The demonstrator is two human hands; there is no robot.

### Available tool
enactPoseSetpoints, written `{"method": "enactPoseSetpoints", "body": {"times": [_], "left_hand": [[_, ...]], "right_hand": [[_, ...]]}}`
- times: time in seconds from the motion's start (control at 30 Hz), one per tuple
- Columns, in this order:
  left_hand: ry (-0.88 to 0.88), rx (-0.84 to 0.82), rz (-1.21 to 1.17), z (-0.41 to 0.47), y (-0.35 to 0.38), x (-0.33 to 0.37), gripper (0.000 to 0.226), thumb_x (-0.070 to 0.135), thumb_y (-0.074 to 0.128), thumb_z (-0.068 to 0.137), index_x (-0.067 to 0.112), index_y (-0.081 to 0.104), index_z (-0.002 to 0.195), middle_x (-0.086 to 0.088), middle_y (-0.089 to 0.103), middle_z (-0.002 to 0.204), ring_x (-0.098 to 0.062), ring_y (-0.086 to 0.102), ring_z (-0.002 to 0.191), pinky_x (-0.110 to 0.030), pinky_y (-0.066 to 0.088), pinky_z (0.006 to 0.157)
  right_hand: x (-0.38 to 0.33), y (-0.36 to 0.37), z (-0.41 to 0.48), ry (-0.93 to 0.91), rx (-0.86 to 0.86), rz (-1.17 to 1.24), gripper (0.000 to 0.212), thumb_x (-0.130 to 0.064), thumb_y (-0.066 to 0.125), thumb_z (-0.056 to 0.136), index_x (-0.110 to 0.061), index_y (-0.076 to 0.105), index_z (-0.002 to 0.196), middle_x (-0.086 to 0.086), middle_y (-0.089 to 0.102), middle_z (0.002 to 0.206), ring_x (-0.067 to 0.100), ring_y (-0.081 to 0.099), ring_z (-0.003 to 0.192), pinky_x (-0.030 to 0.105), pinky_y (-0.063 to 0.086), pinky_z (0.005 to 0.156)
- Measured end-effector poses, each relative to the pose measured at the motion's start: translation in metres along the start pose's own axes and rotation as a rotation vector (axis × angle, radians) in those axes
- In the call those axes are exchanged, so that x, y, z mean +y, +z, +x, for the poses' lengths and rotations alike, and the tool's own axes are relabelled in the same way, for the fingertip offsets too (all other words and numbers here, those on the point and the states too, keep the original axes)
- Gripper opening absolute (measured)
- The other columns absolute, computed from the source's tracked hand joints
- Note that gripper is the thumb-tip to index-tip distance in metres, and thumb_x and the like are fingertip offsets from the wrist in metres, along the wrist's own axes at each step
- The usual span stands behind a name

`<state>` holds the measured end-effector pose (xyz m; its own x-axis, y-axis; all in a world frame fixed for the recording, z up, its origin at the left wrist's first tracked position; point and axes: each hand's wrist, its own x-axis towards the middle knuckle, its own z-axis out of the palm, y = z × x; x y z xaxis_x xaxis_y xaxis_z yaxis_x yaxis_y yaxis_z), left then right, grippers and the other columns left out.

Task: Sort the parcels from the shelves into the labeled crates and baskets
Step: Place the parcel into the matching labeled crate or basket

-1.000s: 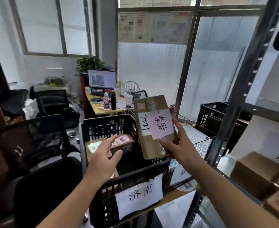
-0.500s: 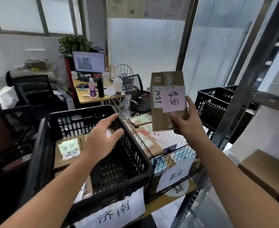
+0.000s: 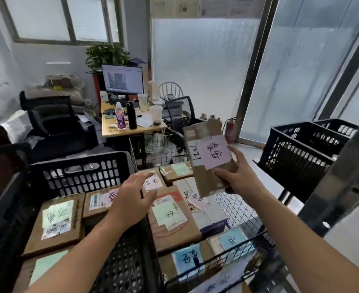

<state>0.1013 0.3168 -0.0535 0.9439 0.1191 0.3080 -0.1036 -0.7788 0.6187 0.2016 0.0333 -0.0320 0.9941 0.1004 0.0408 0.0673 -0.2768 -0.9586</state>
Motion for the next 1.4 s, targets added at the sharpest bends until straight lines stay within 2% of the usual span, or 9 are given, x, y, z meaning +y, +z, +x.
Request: {"method": "enactPoseSetpoints", "body": {"times": [0.2, 0.3, 0.47, 0.67, 0.83, 1.0, 1.07, 1.2, 1.4], "left_hand": [[-0.036, -0.026, 0.050, 0.018, 0.008, -0.016, 0.053, 0.029, 0.062, 0.094, 0.019, 0.047, 0.143, 0.002, 0.047, 0.144, -0.012, 0.038, 0.134, -0.024, 0.026, 0.107], [-0.062, -0.030, 0.057, 0.025, 0.010, -0.028, 0.053, 0.028, 0.062, 0.094, 0.018, 0.047, 0.143, 0.003, 0.045, 0.146, -0.012, 0.035, 0.136, -0.023, 0.022, 0.107], [-0.113, -0.023, 0.012, 0.032, 0.012, -0.046, 0.050, 0.030, 0.060, 0.094, 0.020, 0.049, 0.142, 0.007, 0.042, 0.147, -0.007, 0.030, 0.138, -0.020, 0.020, 0.109], [-0.167, 0.056, -0.032, 0.050, 0.018, -0.054, 0.049, 0.027, 0.059, 0.095, 0.022, 0.046, 0.142, 0.013, 0.040, 0.143, 0.006, 0.026, 0.128, -0.018, 0.021, 0.107], [-0.300, 0.128, -0.136, 0.062, 0.023, -0.057, 0.054, 0.028, 0.059, 0.095, 0.029, 0.039, 0.145, 0.024, 0.036, 0.137, 0.007, 0.031, 0.127, -0.028, 0.034, 0.110], [-0.373, 0.206, -0.134, 0.069, 0.029, -0.063, 0.048, 0.023, 0.059, 0.095, 0.031, 0.044, 0.140, 0.019, 0.042, 0.138, 0.005, 0.036, 0.126, -0.019, 0.027, 0.105], [-0.394, 0.204, -0.167, 0.069, 0.034, -0.062, 0.046, 0.023, 0.058, 0.096, 0.035, 0.044, 0.138, 0.021, 0.042, 0.136, 0.004, 0.037, 0.125, -0.021, 0.030, 0.107], [-0.429, 0.214, -0.220, 0.069, 0.040, -0.059, 0.043, 0.024, 0.058, 0.096, 0.042, 0.044, 0.133, 0.036, 0.036, 0.128, 0.003, 0.038, 0.124, -0.028, 0.032, 0.110], [-0.421, 0.169, -0.184, 0.063, 0.042, -0.060, 0.055, 0.043, 0.050, 0.084, 0.035, 0.046, 0.138, 0.015, 0.039, 0.147, 0.001, 0.031, 0.137, -0.033, 0.030, 0.116]], "right_hand": [[0.010, 0.025, 0.031, 0.073, -0.163, -0.091, 0.075, -0.016, 0.077, 0.089, -0.047, 0.036, 0.144, 0.001, 0.069, 0.114, 0.021, 0.071, 0.082, 0.031, 0.055, 0.055], [0.010, 0.040, 0.044, 0.106, -0.196, -0.071, 0.074, -0.018, 0.078, 0.088, -0.050, 0.036, 0.140, 0.003, 0.068, 0.115, 0.028, 0.073, 0.091, 0.042, 0.061, 0.062], [0.006, 0.075, 0.070, 0.142, -0.201, 0.124, 0.068, -0.012, 0.077, 0.088, -0.038, 0.041, 0.140, 0.010, 0.069, 0.121, 0.032, 0.073, 0.099, 0.055, 0.061, 0.082], [0.013, 0.137, 0.105, 0.106, -0.207, 0.113, 0.072, -0.026, 0.081, 0.084, -0.048, 0.040, 0.139, -0.001, 0.065, 0.122, 0.025, 0.072, 0.101, 0.052, 0.062, 0.082], [0.041, 0.183, 0.141, 0.136, -0.283, 0.092, 0.089, -0.051, 0.082, 0.066, -0.052, 0.035, 0.142, -0.005, 0.067, 0.126, 0.021, 0.068, 0.111, 0.052, 0.055, 0.099], [0.045, 0.195, 0.153, 0.159, -0.357, 0.035, 0.083, -0.045, 0.080, 0.079, -0.048, 0.032, 0.146, -0.004, 0.062, 0.132, 0.021, 0.064, 0.116, 0.051, 0.051, 0.104], [0.045, 0.199, 0.156, 0.159, -0.367, 0.015, 0.087, -0.052, 0.079, 0.076, -0.049, 0.030, 0.147, -0.005, 0.065, 0.130, 0.021, 0.064, 0.116, 0.051, 0.051, 0.105], [0.043, 0.205, 0.160, 0.176, -0.349, 0.007, 0.085, -0.047, 0.080, 0.080, -0.045, 0.030, 0.149, -0.002, 0.065, 0.130, 0.024, 0.063, 0.117, 0.051, 0.049, 0.106], [0.039, 0.200, 0.151, 0.097, -0.306, 0.000, 0.076, -0.032, 0.075, 0.090, -0.034, 0.033, 0.154, -0.001, 0.062, 0.132, 0.021, 0.061, 0.115, 0.040, 0.049, 0.104]]}}
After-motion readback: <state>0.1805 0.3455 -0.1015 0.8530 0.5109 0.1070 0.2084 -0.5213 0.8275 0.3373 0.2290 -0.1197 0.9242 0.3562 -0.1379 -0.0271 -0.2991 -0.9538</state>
